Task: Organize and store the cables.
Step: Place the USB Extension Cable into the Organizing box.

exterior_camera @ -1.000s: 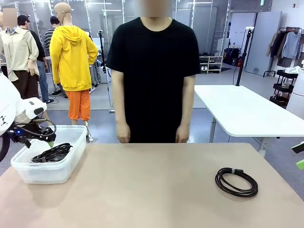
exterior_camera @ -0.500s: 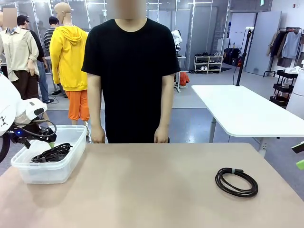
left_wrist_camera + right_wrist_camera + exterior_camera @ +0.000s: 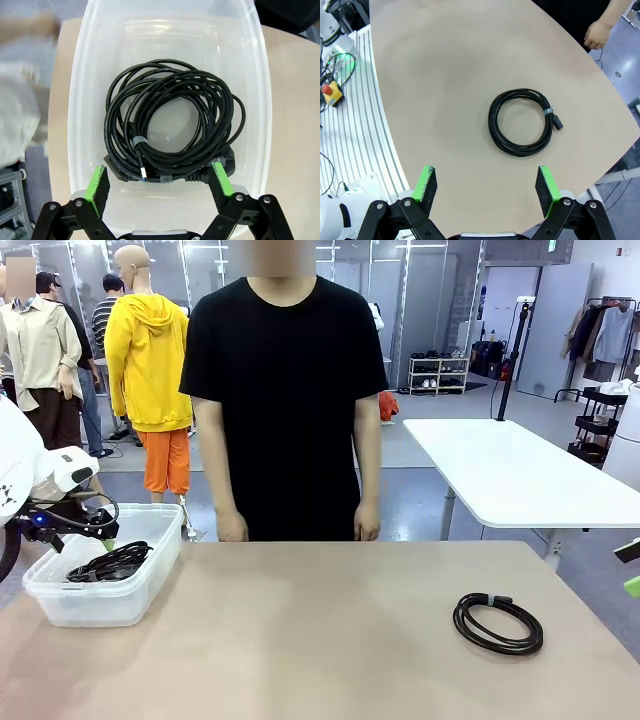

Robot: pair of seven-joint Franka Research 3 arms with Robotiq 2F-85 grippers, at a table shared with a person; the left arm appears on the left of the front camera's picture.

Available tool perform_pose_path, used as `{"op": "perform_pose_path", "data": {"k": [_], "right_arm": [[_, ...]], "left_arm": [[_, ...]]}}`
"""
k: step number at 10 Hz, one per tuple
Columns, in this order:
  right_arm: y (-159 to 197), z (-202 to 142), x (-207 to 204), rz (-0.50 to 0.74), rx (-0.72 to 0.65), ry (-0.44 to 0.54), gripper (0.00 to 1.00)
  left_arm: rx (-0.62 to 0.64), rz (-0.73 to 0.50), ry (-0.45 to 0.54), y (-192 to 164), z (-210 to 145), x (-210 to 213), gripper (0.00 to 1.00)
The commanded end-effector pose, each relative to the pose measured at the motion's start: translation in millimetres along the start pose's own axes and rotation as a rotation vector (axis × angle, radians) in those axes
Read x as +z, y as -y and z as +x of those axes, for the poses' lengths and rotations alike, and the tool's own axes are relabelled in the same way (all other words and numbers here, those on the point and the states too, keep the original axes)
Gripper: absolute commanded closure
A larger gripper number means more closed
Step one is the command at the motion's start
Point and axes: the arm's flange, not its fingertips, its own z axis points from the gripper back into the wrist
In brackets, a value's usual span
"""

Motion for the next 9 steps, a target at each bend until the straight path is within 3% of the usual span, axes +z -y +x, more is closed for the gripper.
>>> {"op": "perform_pose_path", "data": {"k": [1,2,4,5,9], "right_arm": [[0.4,1.0,0.9,0.003,-0.01,0.011,0.0],[0.4,1.0,0.9,0.003,-0.01,0.011,0.0],[0.4,1.0,0.9,0.003,-0.01,0.011,0.0],[0.4,1.0,0.9,0.003,-0.01,0.011,0.0],[0.4,1.0,0.9,0.003,-0.01,0.011,0.0]], "left_arm": [[0.0,0.0,0.0,0.0,0.0,0.0,0.0],[-0.123,-0.113,0.002,10.1,18.2,36.9,0.0],[-0.366,-0.229,0.009,-10.9,16.6,87.8,0.0],[-0.414,-0.327,0.041,-23.4,6.8,108.4,0.0],[-0.72,-0.445,0.182,-47.7,-63.7,146.9,0.0]]}}
